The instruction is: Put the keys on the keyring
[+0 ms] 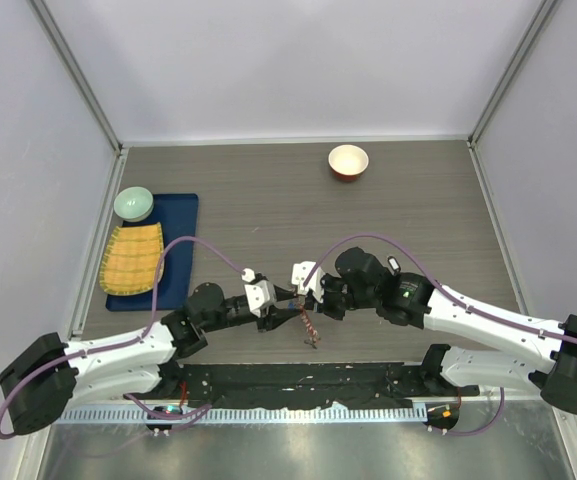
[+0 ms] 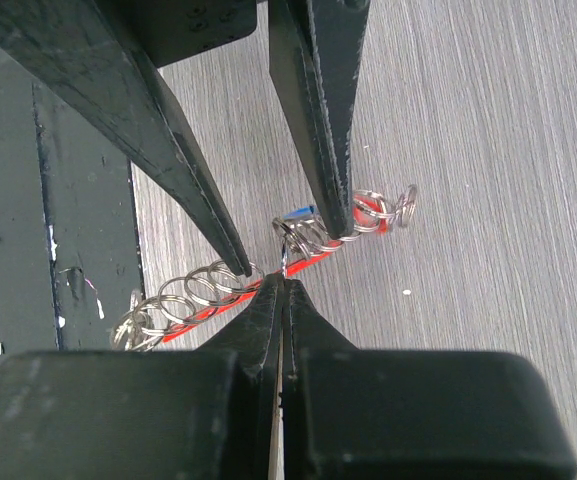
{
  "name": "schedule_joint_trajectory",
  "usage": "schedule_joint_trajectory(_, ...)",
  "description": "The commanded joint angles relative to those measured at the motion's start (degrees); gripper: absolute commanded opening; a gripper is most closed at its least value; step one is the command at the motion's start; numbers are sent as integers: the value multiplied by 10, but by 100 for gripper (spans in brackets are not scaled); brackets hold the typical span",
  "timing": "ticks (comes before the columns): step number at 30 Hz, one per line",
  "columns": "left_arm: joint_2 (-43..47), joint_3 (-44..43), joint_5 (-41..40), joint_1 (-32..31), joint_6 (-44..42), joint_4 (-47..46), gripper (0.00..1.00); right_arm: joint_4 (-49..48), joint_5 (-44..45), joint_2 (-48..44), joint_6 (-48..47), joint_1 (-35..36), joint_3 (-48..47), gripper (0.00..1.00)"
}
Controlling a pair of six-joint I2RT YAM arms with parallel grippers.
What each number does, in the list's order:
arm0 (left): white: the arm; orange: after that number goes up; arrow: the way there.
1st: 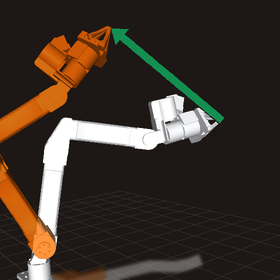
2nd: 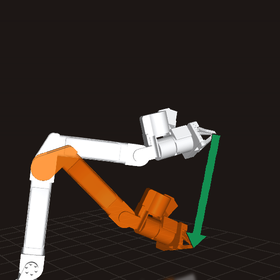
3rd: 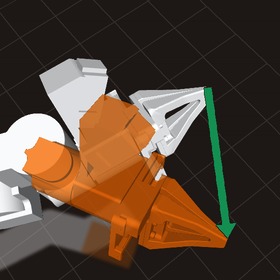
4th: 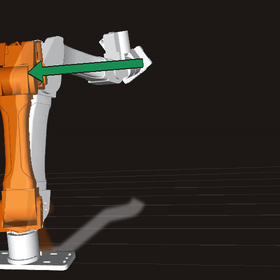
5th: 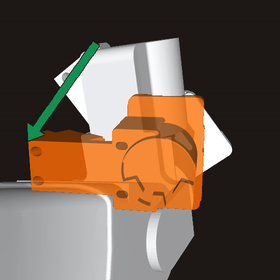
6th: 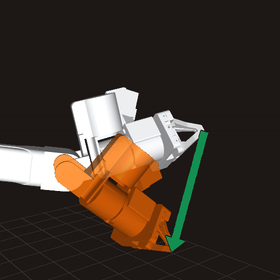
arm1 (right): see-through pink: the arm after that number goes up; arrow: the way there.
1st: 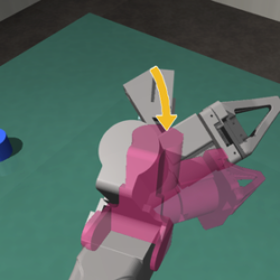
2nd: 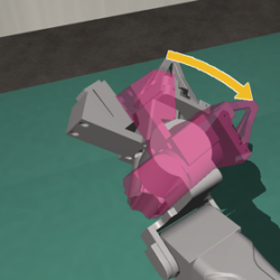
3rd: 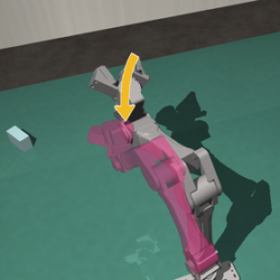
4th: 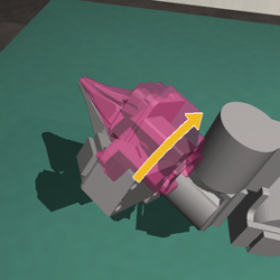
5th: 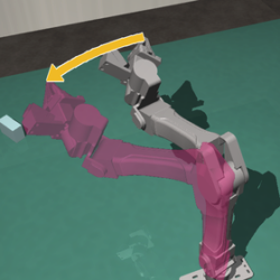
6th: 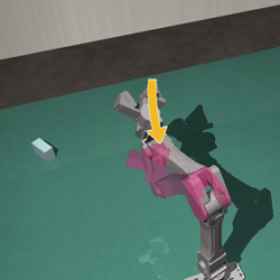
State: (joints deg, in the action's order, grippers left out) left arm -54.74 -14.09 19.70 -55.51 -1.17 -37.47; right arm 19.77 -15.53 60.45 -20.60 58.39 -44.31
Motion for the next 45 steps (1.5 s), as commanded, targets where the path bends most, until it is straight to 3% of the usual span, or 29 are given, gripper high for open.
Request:
schedule_joint_trajectory(1, 20, -21, 4, 0, -18, -16, 43, -37, -6, -10, 6, 2, -6, 1)
schedule_joint_trajectory(17, -17, -43, 35, 0, -30, 5, 25, -37, -7, -9, 6, 2, -7, 1)
schedule_joint_trajectory(28, -16, -44, 22, 0, -29, 51, 19, -38, -4, -16, 7, 2, -5, 1)
schedule_joint_trajectory(45, 2, -31, -21, 0, -29, 78, 19, -39, 1, -23, 8, 2, -3, 1)
